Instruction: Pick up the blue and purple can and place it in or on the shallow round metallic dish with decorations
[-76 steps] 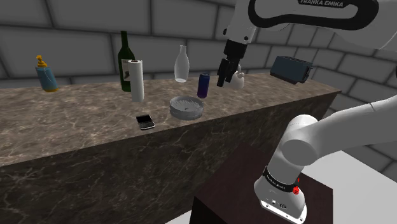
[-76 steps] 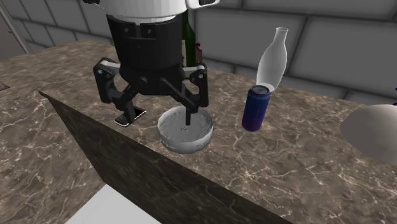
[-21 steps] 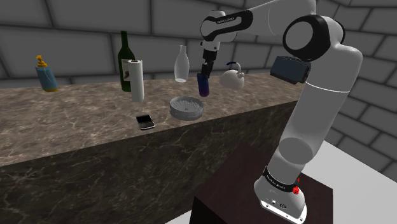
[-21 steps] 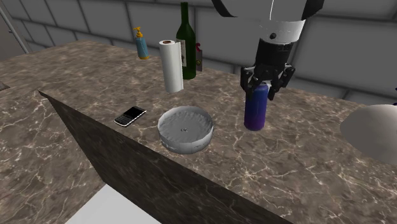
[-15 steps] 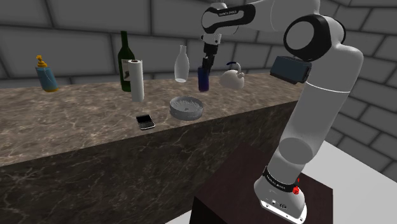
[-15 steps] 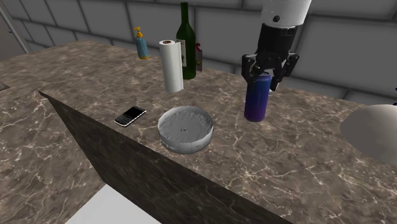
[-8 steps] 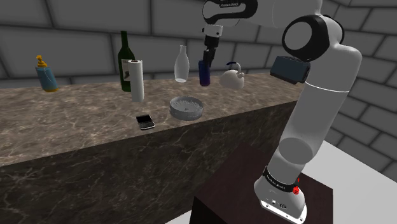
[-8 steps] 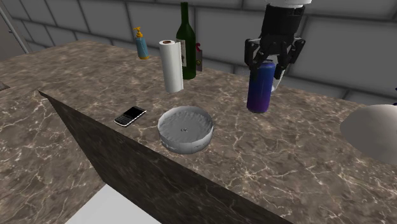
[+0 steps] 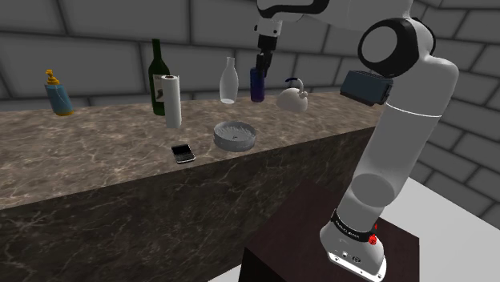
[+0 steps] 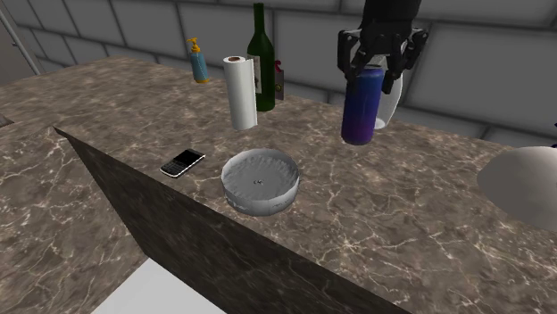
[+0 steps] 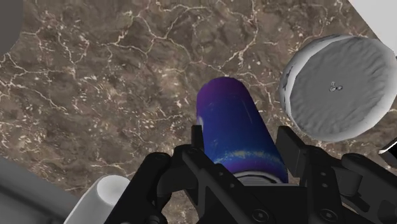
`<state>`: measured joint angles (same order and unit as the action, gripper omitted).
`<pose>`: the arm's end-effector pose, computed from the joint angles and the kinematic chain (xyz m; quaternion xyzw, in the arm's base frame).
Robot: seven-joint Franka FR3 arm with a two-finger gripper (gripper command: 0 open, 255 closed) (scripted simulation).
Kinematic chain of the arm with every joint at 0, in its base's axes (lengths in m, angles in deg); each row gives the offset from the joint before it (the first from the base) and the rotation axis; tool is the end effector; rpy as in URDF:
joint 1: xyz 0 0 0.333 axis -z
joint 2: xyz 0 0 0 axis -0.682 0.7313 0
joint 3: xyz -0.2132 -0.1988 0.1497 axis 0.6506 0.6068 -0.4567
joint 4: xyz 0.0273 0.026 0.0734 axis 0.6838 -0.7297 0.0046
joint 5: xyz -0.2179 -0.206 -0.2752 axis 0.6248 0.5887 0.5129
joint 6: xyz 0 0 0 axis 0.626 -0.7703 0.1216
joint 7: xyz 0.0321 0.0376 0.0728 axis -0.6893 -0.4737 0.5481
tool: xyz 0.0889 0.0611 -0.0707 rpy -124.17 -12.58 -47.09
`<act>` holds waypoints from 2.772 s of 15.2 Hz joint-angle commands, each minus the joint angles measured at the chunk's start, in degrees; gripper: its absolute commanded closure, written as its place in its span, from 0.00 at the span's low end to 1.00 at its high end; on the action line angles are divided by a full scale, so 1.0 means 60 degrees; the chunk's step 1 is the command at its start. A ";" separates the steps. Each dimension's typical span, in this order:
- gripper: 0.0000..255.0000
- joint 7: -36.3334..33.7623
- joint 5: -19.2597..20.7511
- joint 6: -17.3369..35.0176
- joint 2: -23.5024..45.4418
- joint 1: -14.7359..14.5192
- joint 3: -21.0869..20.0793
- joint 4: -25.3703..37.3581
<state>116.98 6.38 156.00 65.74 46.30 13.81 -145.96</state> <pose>0.5644 -0.1636 0.6052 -0.9891 -0.1469 -0.0077 0.0039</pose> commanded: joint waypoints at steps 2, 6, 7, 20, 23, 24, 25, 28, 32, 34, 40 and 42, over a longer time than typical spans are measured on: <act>1.00 -0.0615 0.0122 -0.0068 -0.0493 -0.0323 -0.0285 -0.0391; 1.00 -0.1513 0.0238 -0.0175 -0.1159 -0.0752 -0.0751 -0.0930; 1.00 -0.1739 0.0253 -0.0212 -0.1300 -0.0852 -0.0875 -0.1032; 1.00 -0.3537 0.0226 0.0086 -0.2250 -0.1613 -0.1912 -0.2270; 1.00 -0.3537 0.0228 0.0481 -0.2333 -0.1612 -0.1912 -0.2748; 1.00 -0.3537 0.0229 0.0612 -0.2356 -0.1612 -0.1912 -0.2902; 1.00 -0.3537 0.0230 0.0743 -0.2376 -0.1612 -0.1912 -0.3053; 1.00 -0.3536 0.0232 0.1132 -0.2426 -0.1611 -0.1912 -0.3492; 1.00 -0.3533 0.0233 0.1648 -0.2462 -0.1610 -0.1911 -0.4044; 1.00 -0.3532 0.0233 0.1905 -0.2468 -0.1609 -0.1910 -0.4307; 1.00 -0.3530 0.0233 0.2169 -0.2464 -0.1609 -0.1909 -0.4567; 1.00 -0.3530 0.0233 0.2169 -0.2464 -0.1609 -0.1909 -0.4567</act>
<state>95.80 7.78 168.99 50.97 36.65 2.36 -173.36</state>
